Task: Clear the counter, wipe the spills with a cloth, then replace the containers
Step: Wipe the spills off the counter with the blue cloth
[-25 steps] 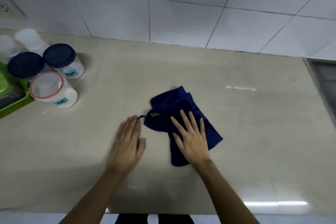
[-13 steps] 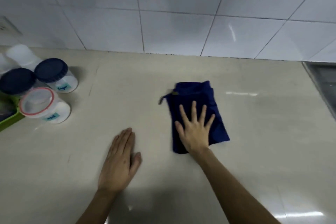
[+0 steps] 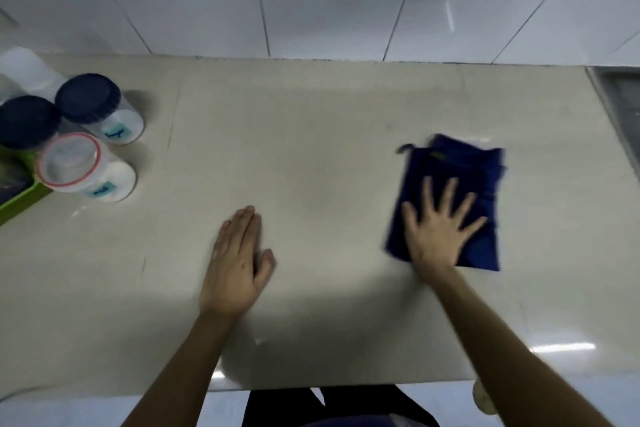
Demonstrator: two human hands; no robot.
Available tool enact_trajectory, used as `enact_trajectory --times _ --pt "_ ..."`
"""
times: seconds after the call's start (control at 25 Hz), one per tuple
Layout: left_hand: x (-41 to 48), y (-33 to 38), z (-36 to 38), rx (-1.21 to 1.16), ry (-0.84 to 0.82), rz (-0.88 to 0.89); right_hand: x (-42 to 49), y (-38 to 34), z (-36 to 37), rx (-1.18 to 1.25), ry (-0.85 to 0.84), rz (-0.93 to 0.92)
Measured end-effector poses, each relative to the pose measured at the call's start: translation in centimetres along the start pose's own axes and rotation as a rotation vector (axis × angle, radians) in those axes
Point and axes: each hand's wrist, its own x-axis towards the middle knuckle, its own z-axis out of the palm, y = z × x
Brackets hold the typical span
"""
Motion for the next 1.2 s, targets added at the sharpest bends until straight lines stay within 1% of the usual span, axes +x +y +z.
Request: enact_trajectory --times 0.08,0.12,0.16,0.24,0.32,0.4,0.44,0.52,0.56,0.6,0.64,0.72,0.76,0.8,0.84,0.92,1.0,1.04,1.12,1.16,1.2 --pt "-0.1 0.2 -0.1 0.013 0.004 0.008 -5.0 -5.4 1.8 -0.063 -0.033 -0.286" --pt "-0.1 0.2 -0.2 0.013 0.002 0.005 -7.1 -6.9 2.4 -0.088 -0.055 -0.425" --pt "-0.1 0.1 -0.1 0.010 0.001 0.003 -7.9 -7.2 2.5 -0.101 -0.071 -0.512" --pt "-0.2 0.0 0.1 0.008 -0.002 0.010 -6.6 -4.0 1.8 -0.064 -0.069 -0.566" --pt "-0.1 -0.1 0.1 -0.007 0.008 0.005 -4.3 1.8 0.8 -0.067 -0.023 -0.508" --pt "-0.1 -0.3 0.2 -0.005 0.011 0.003 -2.1 7.4 -0.7 -0.055 -0.026 -0.293" --pt "-0.2 -0.2 0.2 -0.005 0.012 0.009 -1.7 8.9 -1.3 -0.036 -0.018 -0.169" --pt "0.0 -0.2 0.1 -0.001 0.013 0.012 -2.0 7.7 -1.0 -0.049 0.012 0.037" --pt "0.1 -0.3 0.0 0.007 0.010 0.012 -3.0 5.4 -0.5 -0.045 0.009 0.073" --pt "0.1 -0.3 -0.1 0.013 0.007 0.011 -4.4 2.6 0.1 -0.031 -0.012 0.050" --pt "0.1 -0.3 -0.2 0.010 0.005 0.013 -6.3 -0.4 0.7 -0.018 -0.036 -0.026" --pt "-0.1 -0.2 -0.2 0.006 -0.008 0.028 -10.5 -4.6 2.3 -0.066 -0.057 -0.261" --pt "-0.2 -0.2 -0.2 0.003 -0.016 0.033 -12.0 -5.2 2.7 -0.098 -0.072 -0.366" --pt "-0.2 -0.3 -0.1 -0.002 -0.016 0.037 -12.5 -4.3 2.5 -0.125 -0.078 -0.424" --pt "-0.3 -0.4 0.0 -0.006 -0.012 0.046 -12.2 -2.4 2.0 -0.135 -0.064 -0.440" --pt "-0.4 -0.6 0.2 -0.009 0.004 0.055 -11.2 3.2 1.0 -0.153 -0.029 -0.367" --pt "-0.4 -0.7 0.4 -0.017 0.031 0.053 -10.3 8.2 -0.2 -0.106 -0.045 -0.191" --pt "-0.5 -0.6 0.4 -0.016 0.037 0.053 -10.2 9.4 -0.6 -0.071 -0.044 -0.107" --pt "-0.5 -0.3 0.3 0.007 0.042 0.047 -10.6 7.8 -0.3 -0.077 -0.020 0.007" --pt "-0.4 -0.3 0.2 0.020 0.039 0.041 -10.9 5.4 0.2 -0.087 -0.019 0.013" --pt "-0.3 -0.2 0.0 0.028 0.032 0.038 -11.4 2.5 0.8 -0.088 -0.036 -0.030"
